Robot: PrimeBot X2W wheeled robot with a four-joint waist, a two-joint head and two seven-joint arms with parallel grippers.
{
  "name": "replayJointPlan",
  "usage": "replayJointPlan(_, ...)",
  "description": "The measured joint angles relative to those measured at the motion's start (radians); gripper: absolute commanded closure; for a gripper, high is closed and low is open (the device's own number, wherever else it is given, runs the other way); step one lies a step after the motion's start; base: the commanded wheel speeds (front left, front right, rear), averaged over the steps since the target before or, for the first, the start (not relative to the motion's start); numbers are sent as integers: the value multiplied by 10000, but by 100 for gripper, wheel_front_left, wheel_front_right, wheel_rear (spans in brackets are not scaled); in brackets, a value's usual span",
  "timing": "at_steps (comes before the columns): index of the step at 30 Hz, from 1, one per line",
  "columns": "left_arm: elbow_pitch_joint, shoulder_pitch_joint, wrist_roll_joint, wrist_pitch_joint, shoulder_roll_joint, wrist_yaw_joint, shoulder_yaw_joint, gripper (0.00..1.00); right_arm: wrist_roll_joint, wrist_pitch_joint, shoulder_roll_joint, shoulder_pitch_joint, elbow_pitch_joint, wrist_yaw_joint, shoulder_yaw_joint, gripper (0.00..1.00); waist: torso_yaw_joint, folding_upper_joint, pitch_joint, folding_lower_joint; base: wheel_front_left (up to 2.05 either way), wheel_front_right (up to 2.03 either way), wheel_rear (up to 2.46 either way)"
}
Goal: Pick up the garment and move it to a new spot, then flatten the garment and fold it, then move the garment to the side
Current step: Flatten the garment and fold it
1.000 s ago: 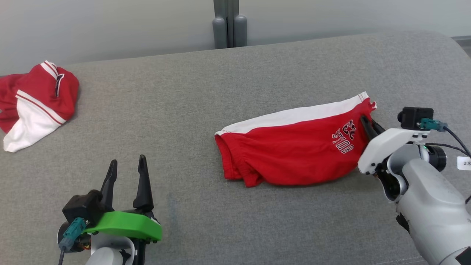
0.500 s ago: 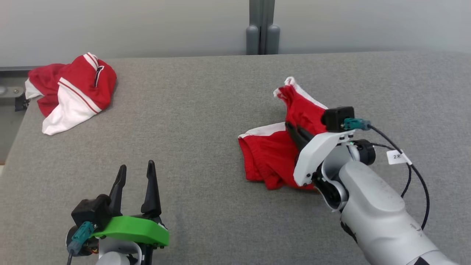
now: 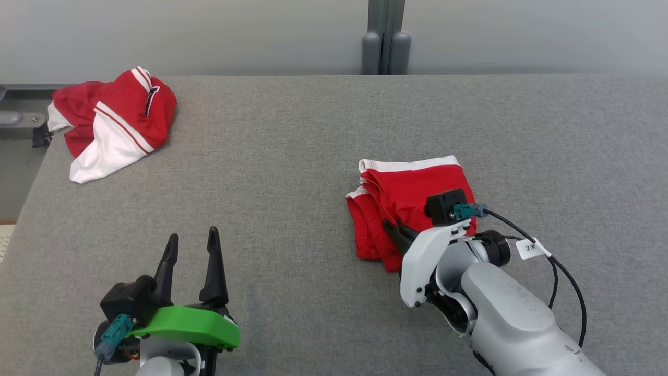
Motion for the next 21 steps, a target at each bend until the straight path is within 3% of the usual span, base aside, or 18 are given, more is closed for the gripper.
replayJointPlan(3,-19,0,0,0,-17,2,-6,0,-48,8,0,25,-142,-2,163,93,-132,0,7,0,0,0,0)
replayJointPlan(5,-27,0,0,0,-17,2,0,0,-46,23,12,59,-265,-2,261,79,-224,0,9,0,0,0,0)
replayJointPlan(6,-27,0,2,0,-15,2,2,0,-42,33,13,91,-334,-2,320,57,-275,0,10,0,0,0,0)
replayJointPlan(8,-19,-1,2,0,-17,-2,-13,0,-23,17,13,171,-477,-2,414,0,-367,0,10,0,0,0,0)
replayJointPlan(16,10,-7,17,0,-58,-8,-84,0,44,-420,-19,188,-1398,0,502,0,-557,0,8,0,0,0,0)
replayJointPlan(21,48,-6,46,0,-222,-59,-242,0,44,-635,-537,184,-1695,-2,-48,0,-530,0,-6,0,0,0,0)
